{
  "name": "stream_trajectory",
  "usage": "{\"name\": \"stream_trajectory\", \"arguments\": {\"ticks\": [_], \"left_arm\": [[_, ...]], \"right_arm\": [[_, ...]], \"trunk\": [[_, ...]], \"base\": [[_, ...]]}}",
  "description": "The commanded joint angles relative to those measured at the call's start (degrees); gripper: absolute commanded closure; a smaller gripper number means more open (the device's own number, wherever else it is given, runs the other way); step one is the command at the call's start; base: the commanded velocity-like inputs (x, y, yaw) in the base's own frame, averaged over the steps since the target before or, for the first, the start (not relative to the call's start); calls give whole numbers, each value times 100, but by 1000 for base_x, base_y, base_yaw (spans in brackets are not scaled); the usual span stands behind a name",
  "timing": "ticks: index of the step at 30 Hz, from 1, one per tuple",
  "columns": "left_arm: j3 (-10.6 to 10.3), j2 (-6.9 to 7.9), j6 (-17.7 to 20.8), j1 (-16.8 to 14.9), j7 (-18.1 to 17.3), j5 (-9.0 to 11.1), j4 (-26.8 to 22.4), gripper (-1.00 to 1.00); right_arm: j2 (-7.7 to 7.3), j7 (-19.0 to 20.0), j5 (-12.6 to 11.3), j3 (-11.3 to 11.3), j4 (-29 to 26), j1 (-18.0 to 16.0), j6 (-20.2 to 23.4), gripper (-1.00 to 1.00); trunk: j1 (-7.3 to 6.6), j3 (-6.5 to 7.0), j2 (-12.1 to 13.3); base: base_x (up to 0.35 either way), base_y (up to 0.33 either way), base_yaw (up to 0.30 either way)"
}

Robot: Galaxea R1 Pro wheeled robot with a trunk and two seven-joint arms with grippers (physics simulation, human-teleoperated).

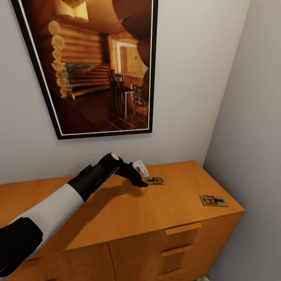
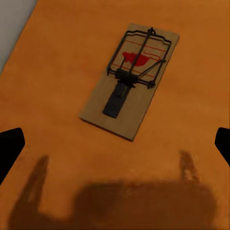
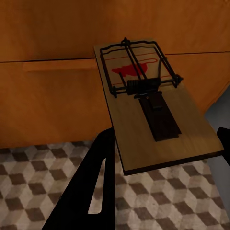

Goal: Take the four mousetraps from the cabinet in the bathroom and place them on the bathroom floor. Make sure all four end up on the same floor surface, and ensure that at least two of them are either under or directly next to the same bathroom sink.

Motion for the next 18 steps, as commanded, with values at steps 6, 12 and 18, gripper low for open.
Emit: {"name": "stream_trajectory", "arguments": {"ticks": [6,12,18], "left_arm": [[-11,1,33,-6,1,0,-8,-100],[-16,1,33,-6,2,0,-8,-100],[-36,0,33,-7,2,7,-2,-100]], "right_arm": [[2,-21,52,-42,3,-3,-15,100],[2,-21,52,-41,3,-3,-15,100],[2,-21,52,-41,3,-3,-14,100]], "trunk": [[2,-6,-3],[2,-6,-3],[2,-6,-3]], "base": [[197,0,0],[42,0,0],[6,0,0]]}}
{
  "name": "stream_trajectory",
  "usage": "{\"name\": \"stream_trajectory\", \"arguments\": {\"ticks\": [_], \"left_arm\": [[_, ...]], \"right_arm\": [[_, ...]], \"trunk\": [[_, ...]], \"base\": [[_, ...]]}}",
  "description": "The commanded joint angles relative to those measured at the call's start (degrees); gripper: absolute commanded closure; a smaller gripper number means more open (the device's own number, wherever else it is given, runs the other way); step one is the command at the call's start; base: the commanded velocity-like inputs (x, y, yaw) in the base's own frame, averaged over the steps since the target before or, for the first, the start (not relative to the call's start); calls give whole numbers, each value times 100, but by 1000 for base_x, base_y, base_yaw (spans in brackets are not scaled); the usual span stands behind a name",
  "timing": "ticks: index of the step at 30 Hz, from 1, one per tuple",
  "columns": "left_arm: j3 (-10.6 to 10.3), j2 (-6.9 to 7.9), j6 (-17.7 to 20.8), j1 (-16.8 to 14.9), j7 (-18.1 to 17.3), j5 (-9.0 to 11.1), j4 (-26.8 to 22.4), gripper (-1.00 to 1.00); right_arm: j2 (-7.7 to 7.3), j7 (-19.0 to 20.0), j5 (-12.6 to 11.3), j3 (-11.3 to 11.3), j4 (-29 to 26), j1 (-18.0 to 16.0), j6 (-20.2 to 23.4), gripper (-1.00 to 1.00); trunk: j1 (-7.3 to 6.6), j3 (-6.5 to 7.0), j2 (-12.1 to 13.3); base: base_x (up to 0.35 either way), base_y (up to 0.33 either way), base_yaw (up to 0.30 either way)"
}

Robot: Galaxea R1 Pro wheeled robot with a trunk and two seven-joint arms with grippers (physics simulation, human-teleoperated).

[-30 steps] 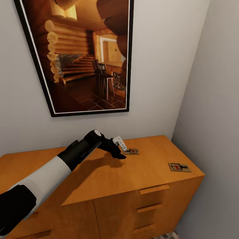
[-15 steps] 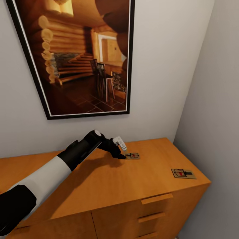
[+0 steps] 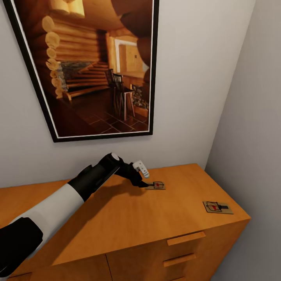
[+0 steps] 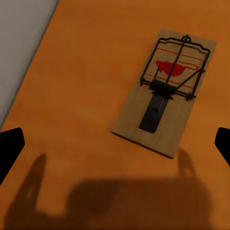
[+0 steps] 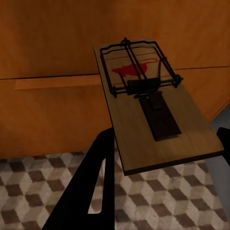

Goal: Take the four mousetraps from the cabinet in the bathroom and place them on the bathroom floor. Make sure all four end up on the same floor surface, and ensure that at least two of them are either under or directly next to the same bathroom sink.

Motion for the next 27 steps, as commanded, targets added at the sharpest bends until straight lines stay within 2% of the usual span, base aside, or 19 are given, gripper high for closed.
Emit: {"name": "stream_trajectory", "arguments": {"ticks": [1,11,21,27], "left_arm": [[-36,4,34,-6,-8,4,-7,-100],[-339,-4,34,-7,-8,5,-4,-100],[-368,-5,34,-5,-21,3,-29,-100],[-347,32,21,-6,-172,5,-281,-100]], "right_arm": [[2,-21,52,-39,3,-3,-14,100],[2,-21,52,-40,3,-3,-7,100],[2,-21,52,-41,3,-3,-11,100],[2,-21,52,-38,3,-3,-7,100]], "trunk": [[0,-6,-3],[0,-6,-3],[0,-6,-3],[0,-6,-3]], "base": [[2,0,0],[0,0,0],[0,0,0],[0,0,0]]}}
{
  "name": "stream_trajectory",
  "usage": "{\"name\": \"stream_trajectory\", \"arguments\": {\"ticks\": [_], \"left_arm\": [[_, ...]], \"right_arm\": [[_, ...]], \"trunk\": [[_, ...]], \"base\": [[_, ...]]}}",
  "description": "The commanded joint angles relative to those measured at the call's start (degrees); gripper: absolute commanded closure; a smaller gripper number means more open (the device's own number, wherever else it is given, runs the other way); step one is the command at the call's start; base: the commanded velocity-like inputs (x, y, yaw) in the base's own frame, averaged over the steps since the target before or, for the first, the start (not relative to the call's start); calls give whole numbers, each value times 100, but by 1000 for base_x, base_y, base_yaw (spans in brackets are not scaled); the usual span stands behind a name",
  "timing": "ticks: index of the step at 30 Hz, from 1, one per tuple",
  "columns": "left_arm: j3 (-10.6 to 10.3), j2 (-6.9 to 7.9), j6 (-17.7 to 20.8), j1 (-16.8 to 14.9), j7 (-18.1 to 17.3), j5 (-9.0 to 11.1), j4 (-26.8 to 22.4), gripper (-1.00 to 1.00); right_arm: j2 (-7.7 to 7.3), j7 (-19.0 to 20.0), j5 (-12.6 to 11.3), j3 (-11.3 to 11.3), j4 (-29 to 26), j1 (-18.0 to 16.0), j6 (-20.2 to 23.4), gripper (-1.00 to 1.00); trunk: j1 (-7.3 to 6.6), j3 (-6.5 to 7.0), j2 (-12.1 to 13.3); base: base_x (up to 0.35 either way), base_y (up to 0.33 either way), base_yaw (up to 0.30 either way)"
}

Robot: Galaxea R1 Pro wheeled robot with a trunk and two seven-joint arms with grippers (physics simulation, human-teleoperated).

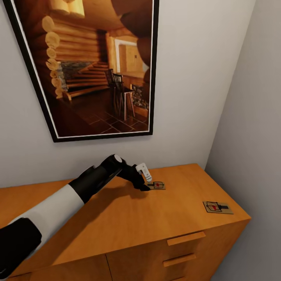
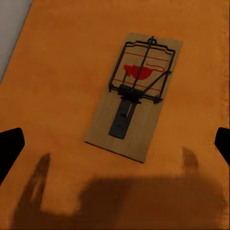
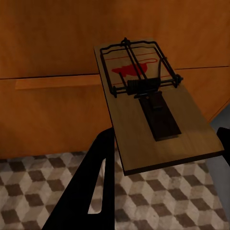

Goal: Take the four mousetraps from the cabinet in the bathroom and place them on the bathroom floor. Make sure all four end up on the same floor surface, and ensure that at least two of them are either under or directly next to the same bathroom sink.

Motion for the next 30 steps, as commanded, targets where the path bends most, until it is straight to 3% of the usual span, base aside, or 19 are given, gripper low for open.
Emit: {"name": "stream_trajectory", "arguments": {"ticks": [1,9,16,30], "left_arm": [[6,36,31,-6,-125,-2,-76,-100],[107,369,20,-5,-930,-7,-611,-100],[171,581,19,-5,-1121,-7,-962,-100],[119,626,19,-5,-1130,-7,-1068,-100]], "right_arm": [[2,-21,51,-38,3,-3,-12,100],[2,-21,51,-43,3,-3,-11,100],[4,-21,51,-41,3,-3,-11,100],[10,-13,51,-37,3,-3,-11,100]], "trunk": [[0,-6,-3],[0,-6,-3],[0,-6,-3],[0,-6,-3]], "base": [[0,0,0],[0,0,0],[0,0,0],[20,0,0]]}}
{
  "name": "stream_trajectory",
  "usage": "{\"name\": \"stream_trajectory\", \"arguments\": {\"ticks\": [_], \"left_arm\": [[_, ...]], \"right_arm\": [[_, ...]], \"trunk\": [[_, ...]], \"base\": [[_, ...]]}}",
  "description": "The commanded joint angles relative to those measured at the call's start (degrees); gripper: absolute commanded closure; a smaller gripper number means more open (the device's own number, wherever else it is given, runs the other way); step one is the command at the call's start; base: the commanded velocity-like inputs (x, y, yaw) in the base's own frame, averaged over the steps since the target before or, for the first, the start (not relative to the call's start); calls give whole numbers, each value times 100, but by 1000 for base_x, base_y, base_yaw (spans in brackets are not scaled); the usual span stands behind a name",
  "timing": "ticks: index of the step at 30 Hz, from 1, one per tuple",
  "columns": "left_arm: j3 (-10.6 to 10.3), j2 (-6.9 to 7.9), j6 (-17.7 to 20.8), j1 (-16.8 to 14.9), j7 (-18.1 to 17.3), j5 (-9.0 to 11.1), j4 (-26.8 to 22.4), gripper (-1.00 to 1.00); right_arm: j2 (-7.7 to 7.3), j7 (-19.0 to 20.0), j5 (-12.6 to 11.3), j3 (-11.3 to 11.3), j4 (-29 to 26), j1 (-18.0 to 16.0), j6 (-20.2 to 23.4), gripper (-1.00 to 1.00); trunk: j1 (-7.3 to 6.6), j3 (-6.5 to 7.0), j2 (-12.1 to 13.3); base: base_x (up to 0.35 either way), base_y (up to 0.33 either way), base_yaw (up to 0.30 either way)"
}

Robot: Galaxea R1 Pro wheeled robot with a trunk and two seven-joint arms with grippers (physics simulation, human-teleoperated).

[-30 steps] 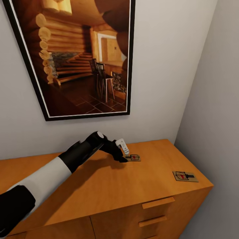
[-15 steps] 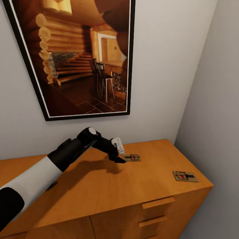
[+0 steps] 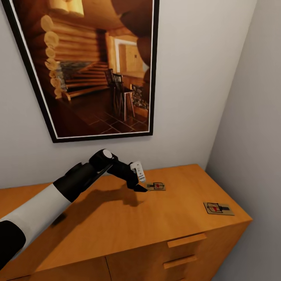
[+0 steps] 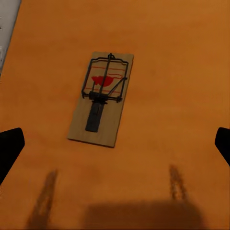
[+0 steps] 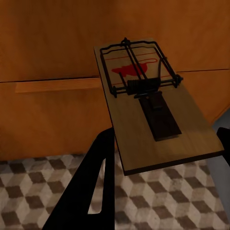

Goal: Take the four mousetraps from the cabinet in the bathroom and place them on the bathroom floor. Make sure all four end up on the same floor surface, and ensure that at least two of them are either under or directly next to the same bathroom sink.

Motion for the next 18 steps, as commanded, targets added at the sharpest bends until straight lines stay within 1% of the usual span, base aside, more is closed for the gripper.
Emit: {"name": "stream_trajectory", "arguments": {"ticks": [1,6,14,15,18], "left_arm": [[-11,0,37,-6,-9,2,-3,-100],[-26,-7,39,-6,-9,9,0,-100],[-58,-10,37,-8,-9,11,13,-100],[-73,-11,37,-7,-9,11,16,-100],[-221,-14,37,-7,-9,11,35,-100]], "right_arm": [[2,-22,52,-41,3,-3,-13,100],[2,-21,52,-38,3,-3,-13,100],[9,-21,52,-38,3,-3,-13,100],[10,-21,52,-40,3,-3,-13,100],[10,-21,52,-38,3,-3,-13,100]], "trunk": [[1,-6,-3],[1,-6,-3],[1,-6,-3],[1,-6,-3],[1,-6,-3]], "base": [[137,0,0],[126,0,0],[14,0,0],[2,0,0],[0,0,0]]}}
